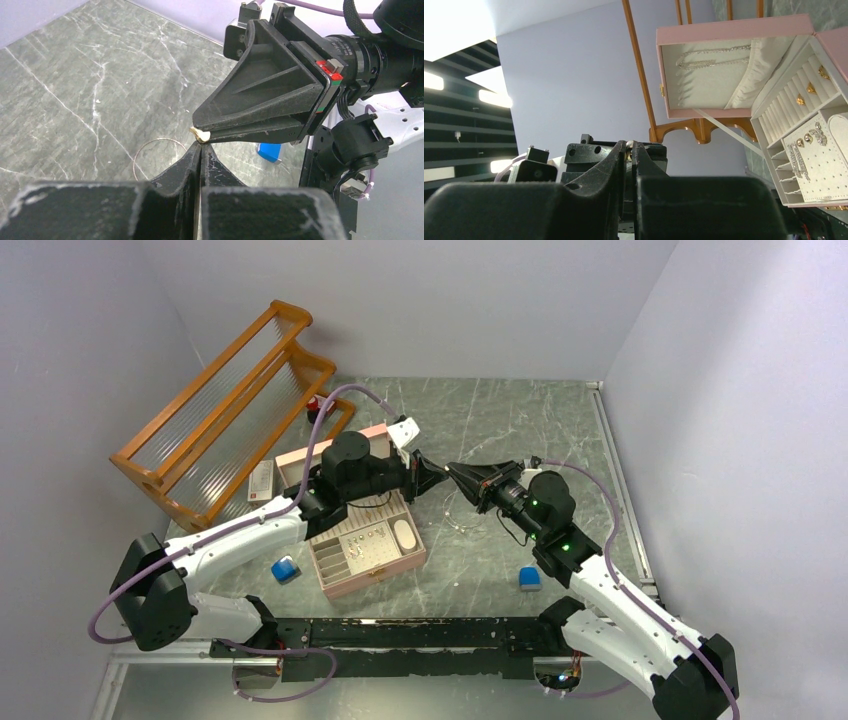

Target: Organize the mixed jewelry

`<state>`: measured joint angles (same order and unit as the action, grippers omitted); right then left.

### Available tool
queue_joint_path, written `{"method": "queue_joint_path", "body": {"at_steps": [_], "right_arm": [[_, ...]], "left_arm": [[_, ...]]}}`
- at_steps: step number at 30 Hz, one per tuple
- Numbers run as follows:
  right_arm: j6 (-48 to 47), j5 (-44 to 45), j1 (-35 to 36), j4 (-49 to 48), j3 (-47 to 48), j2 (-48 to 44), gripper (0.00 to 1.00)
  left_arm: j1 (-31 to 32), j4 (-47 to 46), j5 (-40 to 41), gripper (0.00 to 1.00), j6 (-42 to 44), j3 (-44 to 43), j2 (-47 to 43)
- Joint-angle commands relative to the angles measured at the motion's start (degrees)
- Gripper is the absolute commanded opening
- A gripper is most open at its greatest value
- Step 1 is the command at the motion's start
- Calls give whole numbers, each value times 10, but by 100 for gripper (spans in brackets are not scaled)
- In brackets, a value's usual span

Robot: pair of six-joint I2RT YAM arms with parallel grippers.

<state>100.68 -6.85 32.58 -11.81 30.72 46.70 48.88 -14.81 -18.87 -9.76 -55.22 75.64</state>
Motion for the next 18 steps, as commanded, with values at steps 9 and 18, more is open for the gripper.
{"method": "queue_joint_path", "body": {"at_steps": [9, 18], "right_arm": [[-7, 6, -1, 8, -4, -11, 21], [-12, 7, -1, 15, -7, -16, 20]], "left_arm": [[3, -32, 13, 5, 30, 8, -20], [3, -27, 20, 5, 37, 10, -26]]}}
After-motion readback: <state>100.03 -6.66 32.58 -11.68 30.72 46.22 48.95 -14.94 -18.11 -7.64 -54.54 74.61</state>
